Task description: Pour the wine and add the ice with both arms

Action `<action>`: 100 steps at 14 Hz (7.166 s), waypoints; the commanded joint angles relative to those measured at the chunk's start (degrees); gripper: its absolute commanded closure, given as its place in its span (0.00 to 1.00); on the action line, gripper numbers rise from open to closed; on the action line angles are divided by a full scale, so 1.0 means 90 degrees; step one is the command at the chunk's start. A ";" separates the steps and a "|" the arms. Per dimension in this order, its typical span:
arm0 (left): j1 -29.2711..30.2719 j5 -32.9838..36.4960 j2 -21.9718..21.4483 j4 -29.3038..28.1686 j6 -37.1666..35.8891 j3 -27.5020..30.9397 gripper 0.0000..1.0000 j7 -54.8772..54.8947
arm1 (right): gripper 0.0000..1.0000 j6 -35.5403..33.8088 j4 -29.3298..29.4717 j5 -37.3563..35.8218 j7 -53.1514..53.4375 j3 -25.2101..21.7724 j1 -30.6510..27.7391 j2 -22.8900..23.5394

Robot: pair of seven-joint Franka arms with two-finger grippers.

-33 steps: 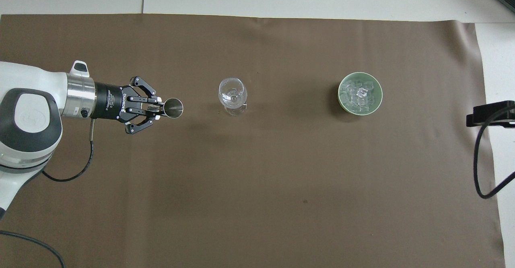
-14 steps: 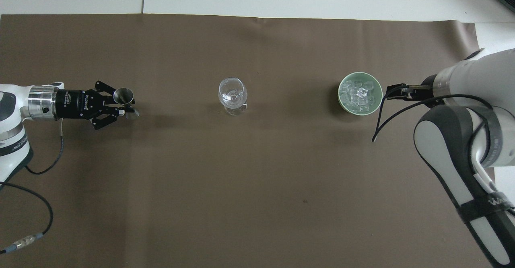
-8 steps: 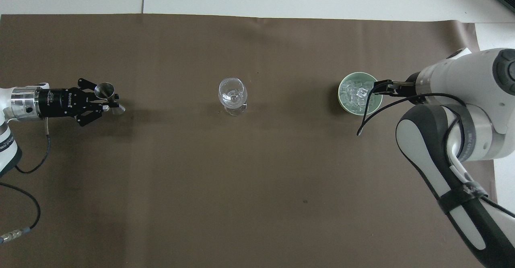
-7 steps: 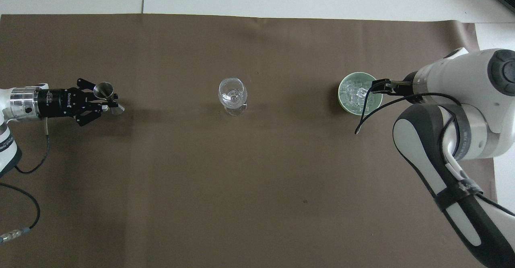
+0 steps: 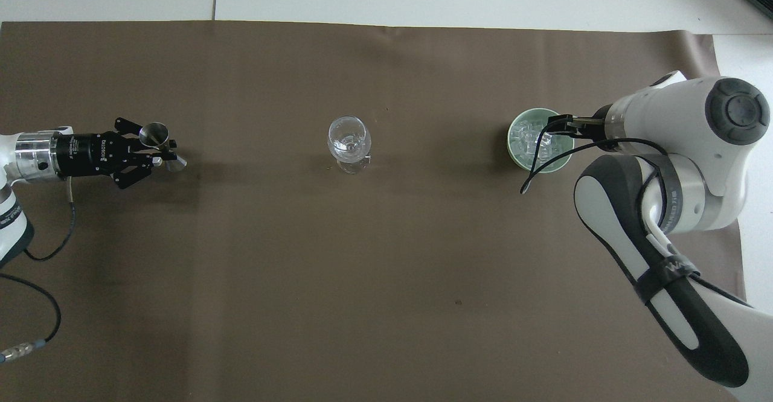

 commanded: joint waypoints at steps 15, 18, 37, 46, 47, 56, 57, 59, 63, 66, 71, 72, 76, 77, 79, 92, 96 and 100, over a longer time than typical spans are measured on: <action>0.0197 -0.0134 0.0375 -0.0166 -0.0130 -0.0066 0.99 0.0590 | 0.09 0.0256 0.0411 0.0534 0.0925 0.0000 0.0176 0.0588; 0.0207 -0.0134 0.0385 -0.0137 -0.0150 -0.0066 0.79 0.0590 | 0.13 0.0256 0.0401 0.0534 0.1171 0.0000 0.0234 0.0647; 0.0197 0.0685 0.0297 0.0223 -0.0286 -0.0056 0.00 0.0590 | 0.54 -0.0193 0.0079 0.0475 0.0840 -0.0039 0.0176 0.0481; 0.0305 0.2159 0.0210 0.1404 -0.0570 -0.0086 0.00 0.0629 | 0.98 -0.0408 0.0263 0.0407 0.0410 -0.0068 0.0117 0.0491; 0.0246 0.2316 0.0055 0.1570 -0.0560 -0.0076 0.00 0.0629 | 0.99 -0.0582 0.0448 0.0397 0.0371 -0.0068 0.0117 0.0481; -0.0203 0.3848 -0.0649 0.2850 -0.0511 -0.0241 0.00 0.0717 | 1.00 -0.1112 0.1924 0.0514 0.0420 0.0399 0.0313 0.0403; -0.0213 0.4034 -0.0766 0.2890 -0.0492 -0.0339 0.00 0.0852 | 1.00 -0.1082 0.1924 0.0514 0.0497 0.0584 0.0322 0.0403; -0.0252 0.4473 -0.1039 0.2890 -0.0298 -0.0524 0.00 0.1010 | 1.00 -0.1063 0.2002 0.0466 0.1177 0.1023 0.0342 0.0393; -0.0584 0.5363 -0.1480 0.2881 -0.0062 -0.0574 0.00 0.1690 | 1.00 -0.1033 0.2567 0.0426 0.2536 0.1270 0.0907 0.0403; -0.0652 0.5900 -0.1626 0.2881 -0.0062 -0.0584 0.00 0.2814 | 1.00 -0.0498 0.2735 0.0417 0.3212 0.1270 0.1395 0.0452; -0.0848 0.6370 -0.1968 0.2822 0.0123 -0.0574 0.00 0.4493 | 1.00 -0.0301 0.2735 0.0485 0.3486 0.1357 0.1699 0.0442; -0.0838 0.6370 -0.2027 0.2793 0.0104 -0.0574 0.00 0.4738 | 1.00 -0.0301 0.2735 0.0485 0.3486 0.1464 0.1690 0.0442; -0.0935 0.6477 -0.2212 0.2754 -0.0013 -0.0574 0.00 0.5442 | 1.00 -0.0311 0.2715 0.0524 0.3477 0.1641 0.1680 0.0442; -0.1052 0.6603 -0.2290 0.2734 -0.0071 -0.0564 0.00 0.5550 | 1.00 -0.0320 0.2706 0.0543 0.3476 0.1651 0.1670 0.0432; -0.1374 0.6984 -0.2466 0.2627 -0.0198 -0.0574 0.00 0.5590 | 1.00 -0.0379 0.2667 0.0699 0.3457 0.1641 0.1670 0.0403; -0.2518 0.7386 -0.3922 0.0575 0.0661 0.0070 0.00 0.6087 | 1.00 -0.0301 0.2109 0.0719 0.3642 0.1641 0.1729 0.0510; -0.2459 0.7405 -0.3951 0.0713 0.0320 0.0071 0.00 0.6147 | 1.00 0.0051 0.2129 0.0710 0.3584 0.1641 0.1709 0.0578; -0.2459 0.7648 -0.3980 0.0712 0.0076 0.0071 0.00 0.6224 | 1.00 0.0060 0.2129 0.0700 0.3555 0.1641 0.1729 0.0667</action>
